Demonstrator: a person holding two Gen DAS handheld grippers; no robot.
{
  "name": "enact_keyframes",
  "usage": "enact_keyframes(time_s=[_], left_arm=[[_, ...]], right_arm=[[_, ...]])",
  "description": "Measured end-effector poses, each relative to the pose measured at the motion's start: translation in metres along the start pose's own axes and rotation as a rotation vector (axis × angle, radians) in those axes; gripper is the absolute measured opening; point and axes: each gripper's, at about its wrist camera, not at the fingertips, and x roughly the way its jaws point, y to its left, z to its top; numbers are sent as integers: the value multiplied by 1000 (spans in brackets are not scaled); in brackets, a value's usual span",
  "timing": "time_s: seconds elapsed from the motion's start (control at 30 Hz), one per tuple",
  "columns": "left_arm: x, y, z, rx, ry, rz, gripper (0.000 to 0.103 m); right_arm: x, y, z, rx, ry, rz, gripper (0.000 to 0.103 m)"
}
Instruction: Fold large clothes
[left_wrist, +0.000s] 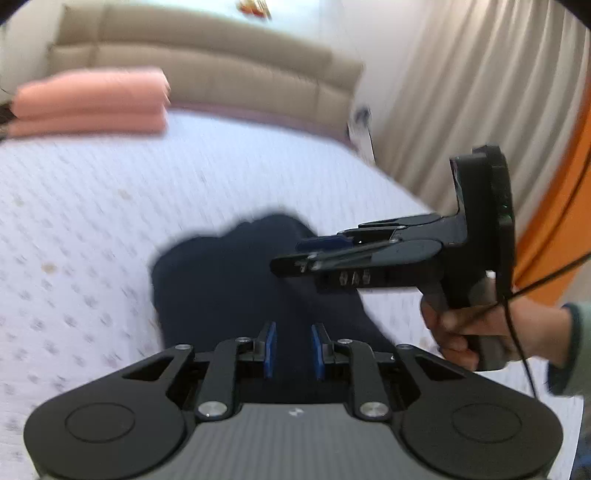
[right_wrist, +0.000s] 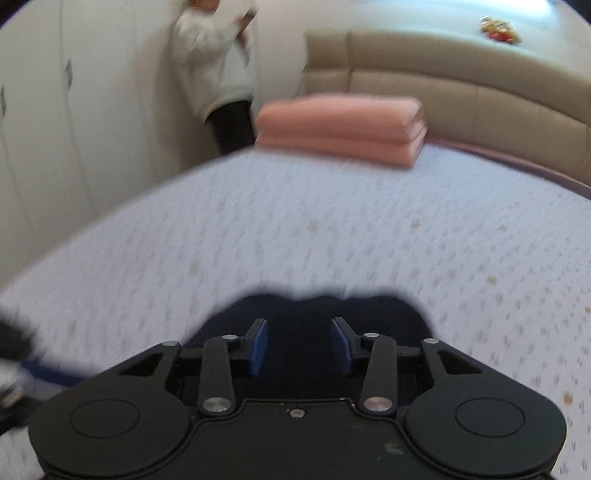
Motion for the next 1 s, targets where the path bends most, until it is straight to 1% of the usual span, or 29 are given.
enact_keyframes(time_s=[0.03, 0.07, 0.1, 0.13, 0.17, 0.23, 0.27, 0.3, 0.33, 0.37, 0.43, 0.47, 0.53, 0.57, 0.6, 0.67, 0.7, 0.73, 0.8, 0.87, 0.93, 1.0], left_arm=[[10, -1, -9, 22, 32, 20, 22], [11, -4, -20, 54, 22, 38, 21], [6, -5, -27, 68, 2, 36, 21], [-2, -6, -31, 61, -6, 33, 22], [-10, -6, -32, 43, 7, 26, 22], [-24, -6, -39, 34, 54, 38, 24], [-30, -8, -45, 44, 82, 52, 24], [-37, -11, -51, 51, 96, 62, 24], [-43, -12, -55, 44, 106, 69, 24], [-48, -14, -57, 32, 107, 76, 24], [-53, -18, -55, 19, 94, 86, 24], [-53, -22, -53, 22, 82, 91, 24], [-47, -28, -50, 35, 61, 90, 25], [-40, -31, -49, 46, 63, 87, 25], [-35, -35, -51, 61, 73, 94, 26], [-22, -44, -64, 130, 108, 157, 28], [-18, -47, -73, 169, 103, 186, 28], [-19, -49, -80, 188, 88, 201, 28], [-23, -48, -82, 174, 81, 203, 28], [-26, -49, -82, 167, 83, 205, 28], [-29, -53, -85, 194, 84, 221, 29], [-34, -57, -87, 218, 91, 234, 30]], right_arm=[[8, -2, -13, 7, 40, -20, 46], [15, -12, -28, 47, 72, -35, 48], [14, -24, -38, 103, 75, -31, 49], [7, -36, -46, 158, 71, -42, 49], [-1, -45, -52, 189, 81, -78, 44], [-17, -55, -62, 195, 114, -165, 48], [-23, -60, -64, 217, 123, -157, 50], [-30, -62, -64, 243, 130, -155, 47], [-40, -60, -61, 251, 129, -157, 46], [-51, -52, -58, 248, 103, -139, 46], [-67, -31, -48, 250, 34, -67, 46], [-68, -17, -43, 239, 10, -32, 46], [-67, 10, -41, 185, 5, 2, 46], [-61, 25, -46, 142, 23, 5, 46], [-54, 34, -52, 115, 52, -1, 43], [-48, 38, -74, 118, 100, -26, 41], [-49, 35, -81, 129, 117, -33, 41], [-50, 31, -89, 131, 147, -56, 40], [-56, 27, -107, 111, 199, -86, 30], [-65, 25, -128, 110, 250, -85, 30], [-76, 27, -138, 83, 253, -99, 30], [-83, 25, -140, 102, 266, -112, 30]])
